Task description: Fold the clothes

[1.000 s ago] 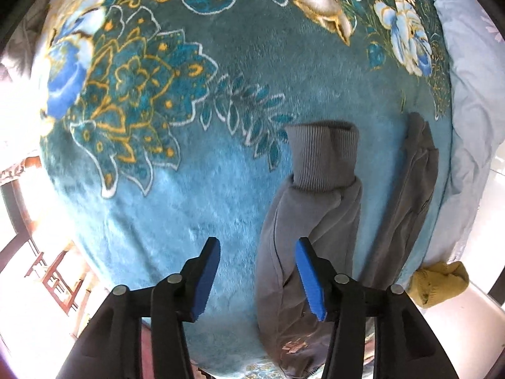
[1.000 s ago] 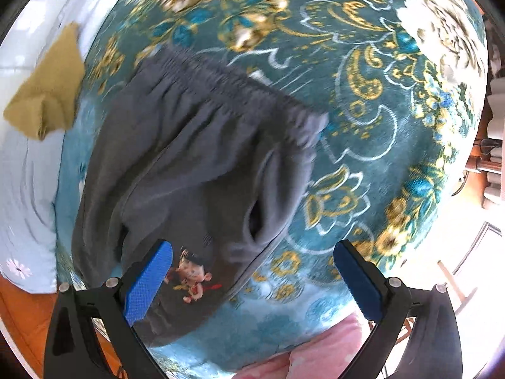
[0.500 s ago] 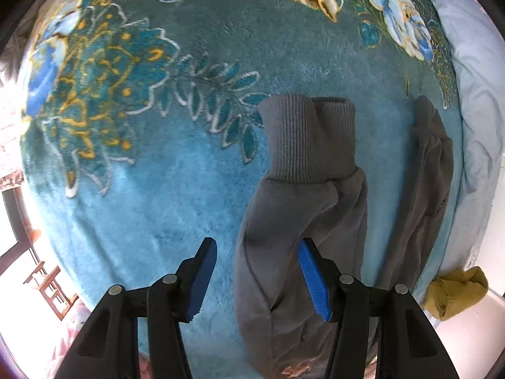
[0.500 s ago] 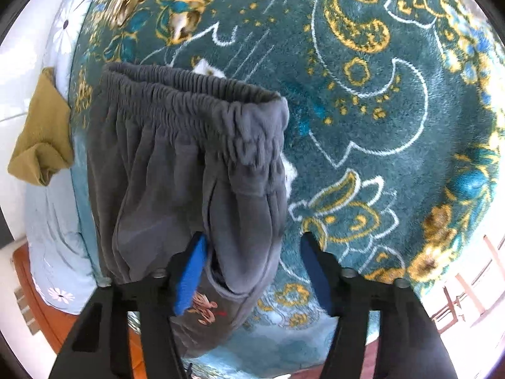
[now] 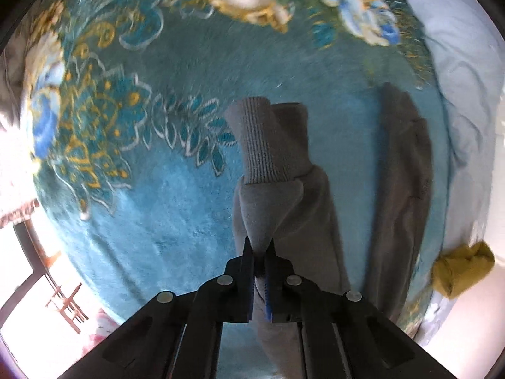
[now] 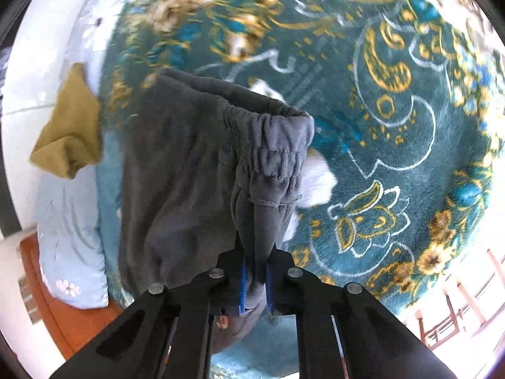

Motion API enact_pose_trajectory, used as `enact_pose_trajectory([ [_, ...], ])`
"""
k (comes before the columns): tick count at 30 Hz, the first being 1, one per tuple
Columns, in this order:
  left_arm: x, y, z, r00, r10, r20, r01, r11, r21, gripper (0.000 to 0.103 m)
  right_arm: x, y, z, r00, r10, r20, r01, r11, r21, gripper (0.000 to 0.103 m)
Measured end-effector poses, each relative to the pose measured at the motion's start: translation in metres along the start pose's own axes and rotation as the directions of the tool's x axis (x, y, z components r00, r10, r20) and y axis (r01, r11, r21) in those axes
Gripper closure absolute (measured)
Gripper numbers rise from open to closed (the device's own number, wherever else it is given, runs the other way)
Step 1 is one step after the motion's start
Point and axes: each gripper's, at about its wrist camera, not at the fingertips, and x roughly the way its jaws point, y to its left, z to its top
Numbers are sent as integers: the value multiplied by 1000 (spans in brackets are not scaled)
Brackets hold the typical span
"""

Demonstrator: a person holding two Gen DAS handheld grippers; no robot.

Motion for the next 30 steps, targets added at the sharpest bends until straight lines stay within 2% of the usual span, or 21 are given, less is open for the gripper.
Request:
enact_pose_trajectory([
  [2,-10,7,0,1000,3,-13,-3,1000,-12,98,-17,9,-7,1000,-15,-1,15,999,-46,94],
  [5,-24,18,2,999,3,-43,-6,998,-70,98,-37,8,-12,1000,-4,-13,3,999,-47,95],
  [8,-33,3,13,997,-21,-79,12,993,-120,98,-52,19,-13,1000,23,-4,-24,998,-59,95],
  [10,-39,-26,23,997,-20,-80,12,995,-97,98,-54,42,-4,999,32,-2,-32,997,-72,95],
  [13,-35,-89,47,995,29,-91,-34,998,-51,98,-50,76,10,999,34,-5,-34,997,-68,95],
  [15,-24,-118,63,992,53,-117,-62,996,-71,98,-44,93,23,999,26,-19,-26,999,-40,95],
  [19,-12,-158,84,981,102,-163,-124,984,-128,98,-33,118,44,999,8,-48,-7,1000,18,95],
  [23,5,-207,97,978,110,-178,-125,989,-74,98,-23,145,63,998,-19,-60,20,1000,18,95],
  [24,10,-214,100,981,84,-177,-97,993,-69,97,-20,150,68,998,-27,-55,28,999,20,94],
  [26,12,-214,103,987,-56,-149,43,995,-95,93,-14,159,79,998,-42,-45,44,999,26,94],
  [27,14,-214,104,983,-126,-134,112,988,-106,89,-10,160,84,998,-52,-38,53,998,34,92],
  [28,15,-214,106,974,-195,-118,182,976,-116,86,-6,162,88,998,-62,-30,63,997,44,91],
  [30,15,-211,108,947,-312,-78,302,946,-115,69,-1,163,92,998,-57,-4,57,998,39,90],
])
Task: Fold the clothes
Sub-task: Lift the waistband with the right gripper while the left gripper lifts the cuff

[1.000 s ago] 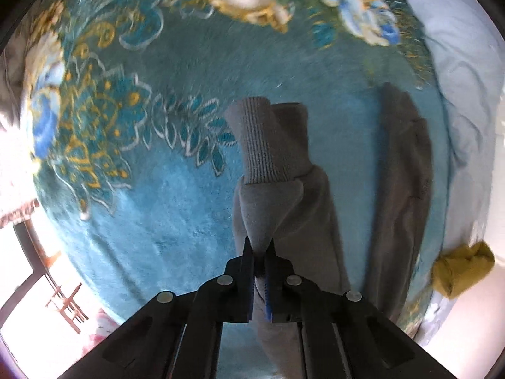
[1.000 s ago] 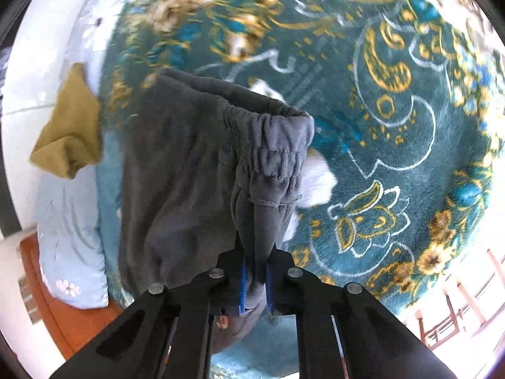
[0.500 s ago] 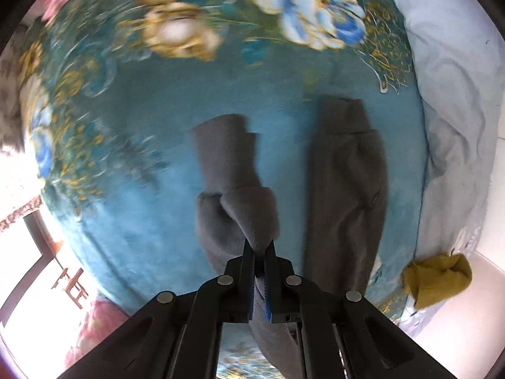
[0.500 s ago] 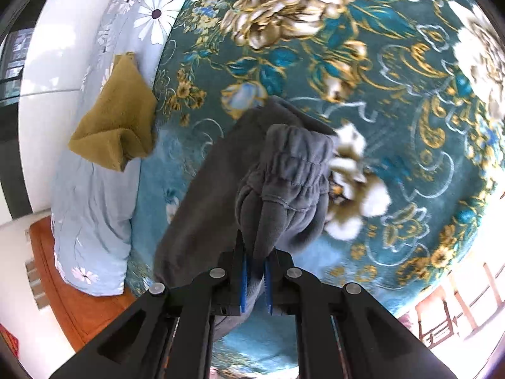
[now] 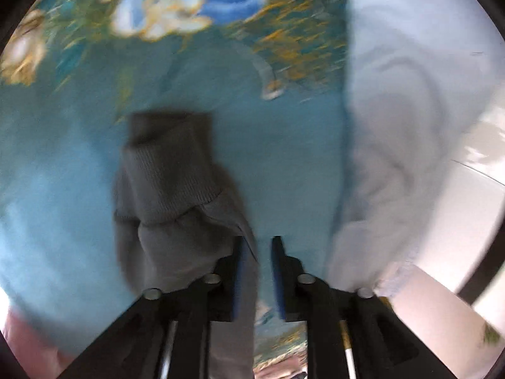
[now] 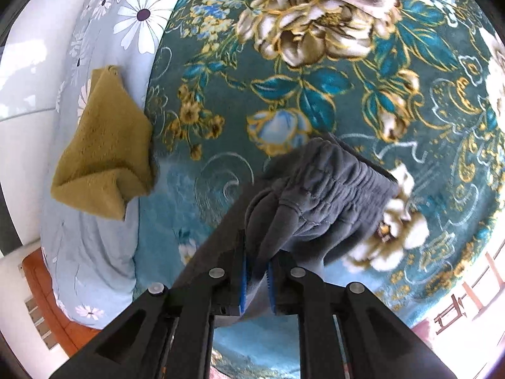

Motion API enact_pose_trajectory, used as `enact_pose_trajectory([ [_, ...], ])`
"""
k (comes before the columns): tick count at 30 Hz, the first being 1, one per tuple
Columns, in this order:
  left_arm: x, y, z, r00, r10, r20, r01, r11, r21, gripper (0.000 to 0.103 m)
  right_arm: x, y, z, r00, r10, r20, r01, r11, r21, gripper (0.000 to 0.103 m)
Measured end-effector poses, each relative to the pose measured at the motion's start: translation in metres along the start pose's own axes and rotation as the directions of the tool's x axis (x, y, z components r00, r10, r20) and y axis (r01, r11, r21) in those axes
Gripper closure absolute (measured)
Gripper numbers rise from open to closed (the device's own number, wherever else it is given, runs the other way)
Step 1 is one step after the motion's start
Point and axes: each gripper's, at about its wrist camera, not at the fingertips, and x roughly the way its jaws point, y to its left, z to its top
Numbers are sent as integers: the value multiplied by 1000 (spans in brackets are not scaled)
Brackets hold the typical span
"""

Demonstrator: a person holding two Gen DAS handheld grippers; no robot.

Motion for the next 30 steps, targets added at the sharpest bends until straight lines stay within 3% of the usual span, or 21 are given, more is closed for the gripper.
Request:
enact_pose_trajectory([
  [1,-9,5,0,999,-9,31,7,999,45,66,3,1,2,1000,3,13,-3,1000,-3,86],
  [3,-23,20,3,995,17,97,-30,992,124,62,3,4,2,998,32,53,-30,999,-43,58],
  [5,-37,41,4,981,82,177,-116,975,189,55,-4,6,-3,993,32,114,-22,996,-88,51],
  [6,-37,51,5,975,108,194,-149,967,208,49,-8,7,-6,989,30,146,-14,994,-110,50],
  [8,-25,73,7,982,117,150,-150,963,225,45,-14,6,-13,985,25,173,0,990,-142,48],
  [11,-8,95,6,996,52,69,-65,978,198,36,-11,-3,-24,988,-21,155,45,987,-153,47],
  [14,1,105,0,998,-2,64,-9,985,173,32,-4,-16,-34,991,-58,119,76,986,-146,47],
  [18,12,99,-12,994,49,99,-71,969,235,29,-6,-21,-46,990,-92,103,108,980,-164,47],
  [23,21,78,-21,994,45,102,-78,936,342,29,-12,-21,-59,985,-138,102,159,961,-225,47],
  [26,23,70,-23,991,72,109,-108,923,371,33,-13,-23,-67,984,-151,93,169,958,-233,47],
  [28,20,68,-24,989,87,121,-125,926,357,55,-12,-24,-71,985,-151,84,166,958,-234,47],
  [29,18,67,-24,987,96,126,-134,928,348,76,-10,-23,-75,985,-152,77,166,956,-241,47],
  [30,15,66,-26,986,106,131,-144,931,335,79,-9,-23,-77,985,-154,73,167,955,-245,47],
])
